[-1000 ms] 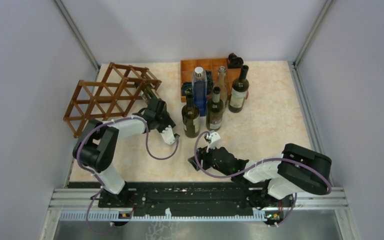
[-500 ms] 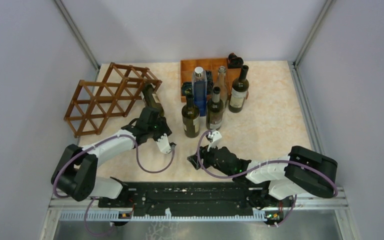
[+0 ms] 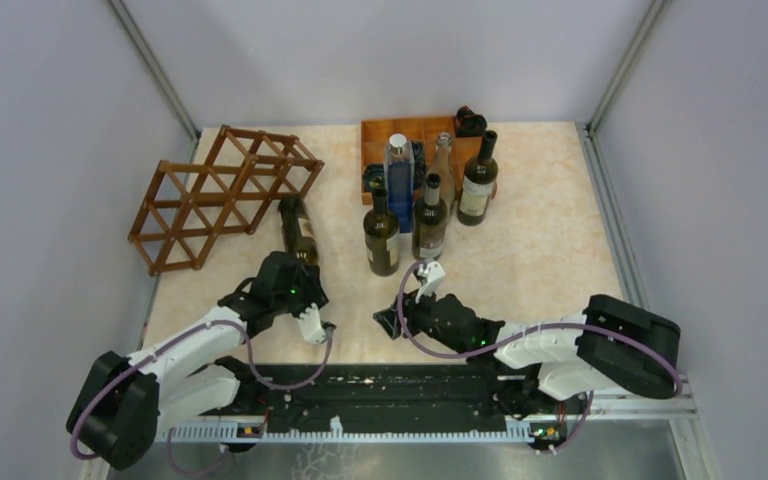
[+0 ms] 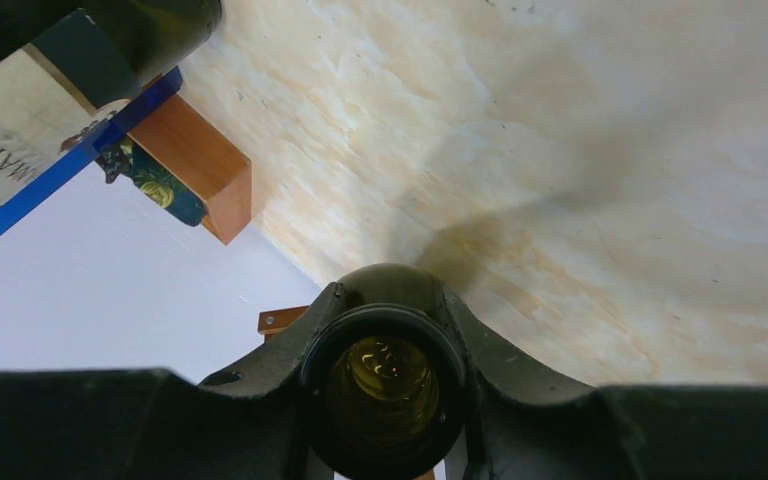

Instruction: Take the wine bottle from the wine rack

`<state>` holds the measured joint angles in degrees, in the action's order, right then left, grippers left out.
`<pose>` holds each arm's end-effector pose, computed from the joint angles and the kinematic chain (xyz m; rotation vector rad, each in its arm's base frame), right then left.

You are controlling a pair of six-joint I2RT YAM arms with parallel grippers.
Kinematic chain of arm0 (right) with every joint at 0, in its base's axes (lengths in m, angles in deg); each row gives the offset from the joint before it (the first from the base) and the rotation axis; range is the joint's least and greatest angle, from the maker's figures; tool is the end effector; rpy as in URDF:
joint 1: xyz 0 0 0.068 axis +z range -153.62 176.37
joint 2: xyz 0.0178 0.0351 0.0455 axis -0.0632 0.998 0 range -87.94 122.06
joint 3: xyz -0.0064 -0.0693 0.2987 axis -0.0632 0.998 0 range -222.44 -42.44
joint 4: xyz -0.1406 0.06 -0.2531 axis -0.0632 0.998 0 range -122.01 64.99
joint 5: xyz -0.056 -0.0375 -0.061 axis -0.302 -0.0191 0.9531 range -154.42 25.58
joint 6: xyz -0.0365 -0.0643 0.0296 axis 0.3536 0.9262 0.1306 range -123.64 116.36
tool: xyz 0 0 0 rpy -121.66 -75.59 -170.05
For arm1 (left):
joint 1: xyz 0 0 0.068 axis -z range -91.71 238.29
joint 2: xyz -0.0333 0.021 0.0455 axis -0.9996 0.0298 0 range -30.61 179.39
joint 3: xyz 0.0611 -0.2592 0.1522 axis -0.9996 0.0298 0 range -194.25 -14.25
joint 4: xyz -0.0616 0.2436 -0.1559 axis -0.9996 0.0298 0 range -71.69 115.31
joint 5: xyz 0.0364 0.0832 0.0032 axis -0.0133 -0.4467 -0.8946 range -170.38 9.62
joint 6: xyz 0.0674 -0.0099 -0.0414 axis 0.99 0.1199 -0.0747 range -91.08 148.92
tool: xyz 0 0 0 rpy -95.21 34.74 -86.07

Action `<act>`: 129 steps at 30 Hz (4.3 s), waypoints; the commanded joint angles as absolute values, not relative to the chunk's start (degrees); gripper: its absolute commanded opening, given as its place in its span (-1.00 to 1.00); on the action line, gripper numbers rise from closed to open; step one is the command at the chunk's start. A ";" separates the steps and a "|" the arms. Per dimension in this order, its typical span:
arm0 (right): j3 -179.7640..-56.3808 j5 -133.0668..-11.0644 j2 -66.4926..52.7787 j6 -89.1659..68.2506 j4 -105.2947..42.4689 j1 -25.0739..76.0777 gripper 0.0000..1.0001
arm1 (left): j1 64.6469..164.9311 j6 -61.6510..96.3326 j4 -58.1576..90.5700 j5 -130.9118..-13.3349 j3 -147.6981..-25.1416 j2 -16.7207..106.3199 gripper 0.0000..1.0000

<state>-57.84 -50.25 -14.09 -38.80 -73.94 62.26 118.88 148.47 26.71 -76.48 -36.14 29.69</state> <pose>0.1255 0.2394 0.1524 -0.3444 1.9410 0.9759 0.1930 -0.1195 0.1415 2.4105 0.6082 0.6288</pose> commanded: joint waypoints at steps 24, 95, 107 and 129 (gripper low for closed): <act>-57.43 -46.01 -22.06 -38.19 -71.59 63.72 0.13 | 118.74 124.71 55.30 -41.72 -67.77 16.55 -1.00; -59.85 -37.09 -28.65 -37.86 -60.63 67.17 0.58 | 107.36 56.72 36.30 -39.04 -79.79 42.11 0.49; -63.08 -29.41 -37.19 -35.30 -48.97 67.26 0.97 | 105.64 52.10 48.34 -41.02 -89.80 42.69 0.97; -65.88 11.29 -67.88 -37.58 -11.15 63.67 0.98 | 84.28 45.54 23.80 -47.14 -49.58 28.16 0.97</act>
